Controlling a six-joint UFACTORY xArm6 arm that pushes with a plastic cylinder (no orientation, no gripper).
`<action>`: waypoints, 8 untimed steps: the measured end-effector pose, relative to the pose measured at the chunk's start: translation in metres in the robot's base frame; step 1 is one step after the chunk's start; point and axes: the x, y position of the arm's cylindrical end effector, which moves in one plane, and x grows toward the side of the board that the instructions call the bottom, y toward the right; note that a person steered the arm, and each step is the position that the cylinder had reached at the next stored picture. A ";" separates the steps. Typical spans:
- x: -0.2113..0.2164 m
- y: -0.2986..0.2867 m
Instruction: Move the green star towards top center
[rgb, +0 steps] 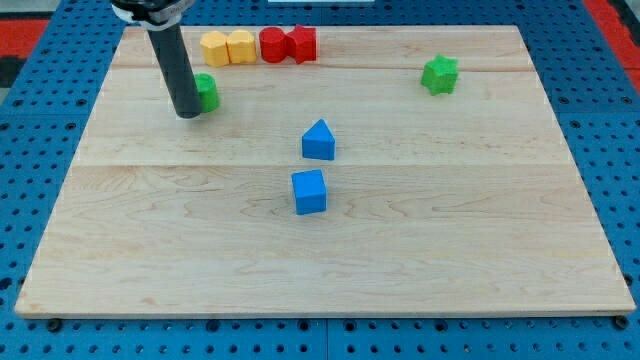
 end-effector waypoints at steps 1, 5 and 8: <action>-0.013 0.000; -0.005 0.277; -0.067 0.339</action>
